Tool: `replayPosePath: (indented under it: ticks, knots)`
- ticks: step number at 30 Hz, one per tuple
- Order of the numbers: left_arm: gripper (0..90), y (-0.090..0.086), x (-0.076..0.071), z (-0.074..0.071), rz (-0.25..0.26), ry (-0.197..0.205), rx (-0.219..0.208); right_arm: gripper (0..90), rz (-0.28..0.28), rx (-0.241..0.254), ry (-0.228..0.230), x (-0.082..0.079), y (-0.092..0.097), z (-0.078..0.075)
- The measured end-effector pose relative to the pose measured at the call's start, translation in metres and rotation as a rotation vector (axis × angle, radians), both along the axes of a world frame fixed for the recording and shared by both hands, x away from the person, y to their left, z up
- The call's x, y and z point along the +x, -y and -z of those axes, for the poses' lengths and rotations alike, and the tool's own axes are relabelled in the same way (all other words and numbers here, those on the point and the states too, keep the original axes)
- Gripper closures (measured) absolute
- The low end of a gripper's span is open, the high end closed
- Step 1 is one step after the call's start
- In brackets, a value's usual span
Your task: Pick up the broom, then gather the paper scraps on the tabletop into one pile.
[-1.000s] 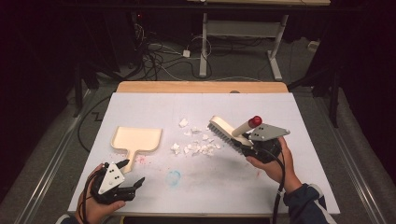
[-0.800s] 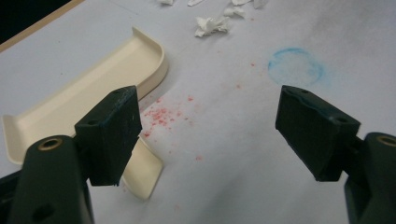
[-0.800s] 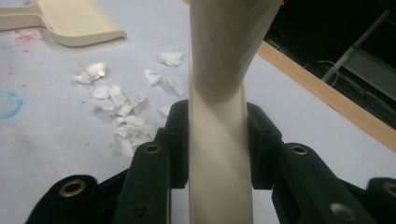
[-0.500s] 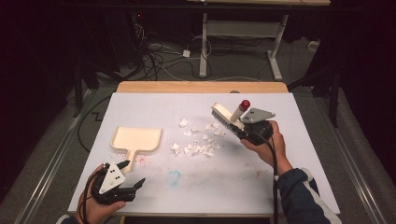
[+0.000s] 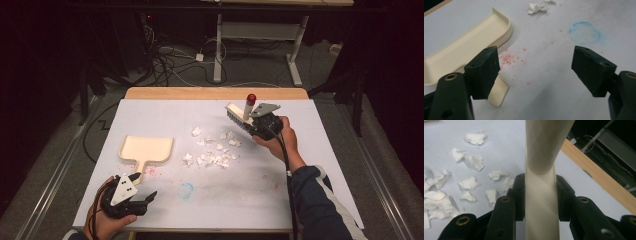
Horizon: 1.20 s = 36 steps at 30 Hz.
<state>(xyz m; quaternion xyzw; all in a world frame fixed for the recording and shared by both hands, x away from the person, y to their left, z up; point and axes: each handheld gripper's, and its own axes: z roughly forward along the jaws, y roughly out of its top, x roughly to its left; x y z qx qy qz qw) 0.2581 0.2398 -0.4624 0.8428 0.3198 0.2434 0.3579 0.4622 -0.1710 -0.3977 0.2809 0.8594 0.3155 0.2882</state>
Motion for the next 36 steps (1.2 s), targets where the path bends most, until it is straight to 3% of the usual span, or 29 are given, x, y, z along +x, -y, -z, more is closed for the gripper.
replayPosePath:
  ticks: [14,19,22,27,32,36]
  knots:
    - [22.5,-0.001,-0.001,-0.004,0.024,0.004,0.002,67.7,-0.009,-0.010,0.015,0.008,-0.014,-0.005]
    - [22.2,-0.004,-0.001,-0.004,0.014,0.008,0.000,67.8,0.000,-0.040,0.019,0.019,-0.022,-0.002]
    - [21.8,-0.006,0.000,-0.005,0.008,0.006,-0.025,67.8,0.014,-0.072,0.023,0.026,-0.029,0.002]
    - [21.7,-0.004,0.001,-0.004,0.026,0.008,-0.013,67.7,0.005,-0.113,0.010,0.032,-0.040,0.015]
    - [21.8,-0.004,0.000,-0.005,0.038,0.011,-0.012,67.7,-0.027,-0.108,-0.011,0.026,-0.051,0.024]
    - [21.7,-0.003,-0.001,-0.007,0.044,0.022,-0.013,67.6,-0.073,-0.162,0.006,0.012,-0.061,0.033]
